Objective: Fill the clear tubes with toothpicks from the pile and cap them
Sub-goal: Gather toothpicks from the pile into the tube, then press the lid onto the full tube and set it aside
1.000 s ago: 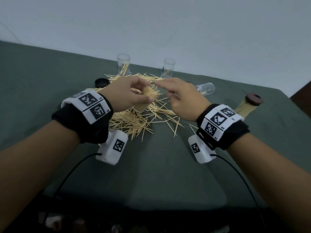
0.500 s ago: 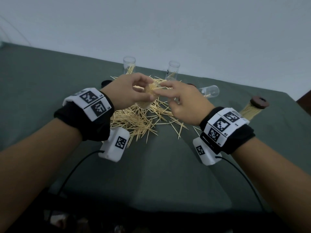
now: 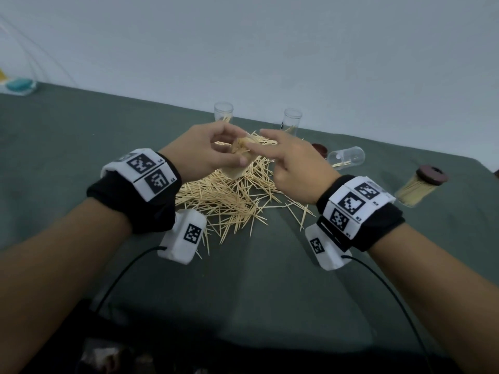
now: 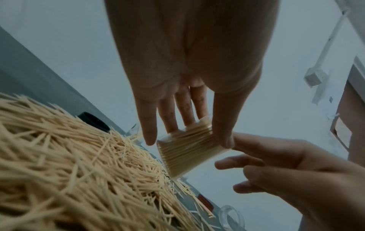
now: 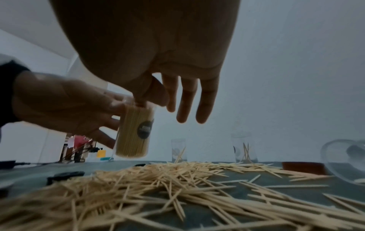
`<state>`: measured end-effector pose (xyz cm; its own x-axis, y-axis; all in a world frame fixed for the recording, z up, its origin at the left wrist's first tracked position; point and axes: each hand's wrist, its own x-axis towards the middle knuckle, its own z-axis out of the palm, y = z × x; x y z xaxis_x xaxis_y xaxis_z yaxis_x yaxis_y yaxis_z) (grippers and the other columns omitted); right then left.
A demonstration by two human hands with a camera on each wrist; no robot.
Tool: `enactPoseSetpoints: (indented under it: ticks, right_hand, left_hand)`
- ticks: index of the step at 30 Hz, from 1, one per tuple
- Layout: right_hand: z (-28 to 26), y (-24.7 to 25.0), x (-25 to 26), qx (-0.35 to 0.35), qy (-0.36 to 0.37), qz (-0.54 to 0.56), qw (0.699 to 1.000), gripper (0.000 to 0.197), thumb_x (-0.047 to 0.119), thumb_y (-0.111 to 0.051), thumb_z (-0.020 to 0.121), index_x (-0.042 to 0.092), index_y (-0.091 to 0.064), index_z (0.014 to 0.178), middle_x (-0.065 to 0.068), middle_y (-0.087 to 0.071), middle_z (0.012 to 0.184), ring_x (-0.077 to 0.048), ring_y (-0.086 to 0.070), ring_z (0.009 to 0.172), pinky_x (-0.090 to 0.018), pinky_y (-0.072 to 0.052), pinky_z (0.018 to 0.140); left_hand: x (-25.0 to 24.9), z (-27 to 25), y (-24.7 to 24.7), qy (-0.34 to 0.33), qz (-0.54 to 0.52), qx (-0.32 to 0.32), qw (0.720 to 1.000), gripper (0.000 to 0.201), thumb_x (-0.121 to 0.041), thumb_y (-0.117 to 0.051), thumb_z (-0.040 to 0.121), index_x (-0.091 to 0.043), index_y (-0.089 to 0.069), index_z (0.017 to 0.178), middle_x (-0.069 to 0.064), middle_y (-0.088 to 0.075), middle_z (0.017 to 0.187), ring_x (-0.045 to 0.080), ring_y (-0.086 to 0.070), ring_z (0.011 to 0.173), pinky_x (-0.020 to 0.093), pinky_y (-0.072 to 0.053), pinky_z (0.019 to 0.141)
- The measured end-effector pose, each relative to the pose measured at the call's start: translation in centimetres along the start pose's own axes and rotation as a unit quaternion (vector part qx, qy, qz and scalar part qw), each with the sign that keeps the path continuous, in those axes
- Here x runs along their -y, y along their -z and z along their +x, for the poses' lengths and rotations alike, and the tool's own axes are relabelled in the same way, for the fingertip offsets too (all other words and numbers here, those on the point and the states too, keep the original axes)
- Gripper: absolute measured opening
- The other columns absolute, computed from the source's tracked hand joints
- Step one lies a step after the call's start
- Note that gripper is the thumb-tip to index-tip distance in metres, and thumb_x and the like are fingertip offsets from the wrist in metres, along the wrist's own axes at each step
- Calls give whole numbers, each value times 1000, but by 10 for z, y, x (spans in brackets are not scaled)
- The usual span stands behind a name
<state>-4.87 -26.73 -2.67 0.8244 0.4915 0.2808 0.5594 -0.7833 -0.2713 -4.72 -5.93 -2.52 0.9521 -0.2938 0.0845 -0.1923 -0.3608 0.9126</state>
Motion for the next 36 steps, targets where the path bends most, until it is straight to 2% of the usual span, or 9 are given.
enactPoseSetpoints:
  ticks: [5,8,14,17,20,25,30,33,36]
  right_hand:
    - [10,8,10,-53,4,41,998,45,-5,-44,83,25,-69,106,0,-51,135,-17,-48,122,-27,-35,98]
    - [19,7,18,-11,-6,15,1000,52,-3,-43,83,29,-63,118,-2,-44,143,-20,-40,132,-37,-33,109]
    - [37,8,41,-37,-11,49,998,45,-6,-42,82,26,-64,104,2,-50,133,-17,-46,124,-32,-36,104]
    - [50,7,53,-32,1,60,998,48,-6,-42,83,27,-65,111,2,-50,133,-15,-46,123,-23,-33,99]
    - [64,5,64,-75,9,94,993,44,-2,-44,85,28,-60,114,3,-55,123,-14,-54,108,-25,-42,91]
    - [81,-12,80,-144,2,155,977,17,10,-51,85,21,-63,92,7,-63,92,-6,-56,76,-24,-49,73]
    - [74,-40,109,104,87,88,987,16,23,-60,88,28,-71,99,14,-67,94,0,-57,80,-12,-41,72]
    - [66,-56,127,181,103,37,977,21,31,-65,86,31,-70,107,17,-64,94,0,-52,82,-16,-41,75]
    - [62,-64,141,241,100,20,965,36,47,-72,79,32,-68,111,20,-58,86,-5,-54,83,-18,-41,65]
  left_hand:
    - [1,0,10,-21,8,0,1000,53,-16,-81,76,-16,-59,124,-1,-67,120,8,-65,109,31,-50,100]
    - [-1,-2,17,-24,16,5,1000,58,-23,-82,71,-17,-59,124,-1,-67,120,9,-64,112,36,-48,103]
    - [-4,-8,39,-17,19,-14,1000,58,-25,-83,67,-18,-58,120,3,-66,118,12,-67,104,35,-51,99]
    - [-6,-14,58,-5,21,-36,999,63,-36,-88,57,-25,-61,112,1,-68,115,14,-69,102,38,-53,97]
    - [-6,-19,79,-4,35,-76,997,61,-40,-90,58,-29,-62,111,0,-67,116,14,-68,103,36,-52,96]
    - [10,-26,113,25,81,-132,988,47,-22,-81,77,-29,-60,119,-2,-62,120,10,-66,103,30,-54,92]
    - [30,-34,129,55,82,-159,982,43,-14,-81,77,-25,-61,114,3,-61,121,15,-65,102,28,-55,80]
    - [39,-36,132,63,82,-163,981,44,-15,-81,77,-25,-61,115,1,-62,119,16,-66,103,36,-56,84]
    - [48,-37,133,75,90,-162,980,44,-17,-82,75,-28,-62,113,0,-62,119,14,-66,102,39,-56,87]
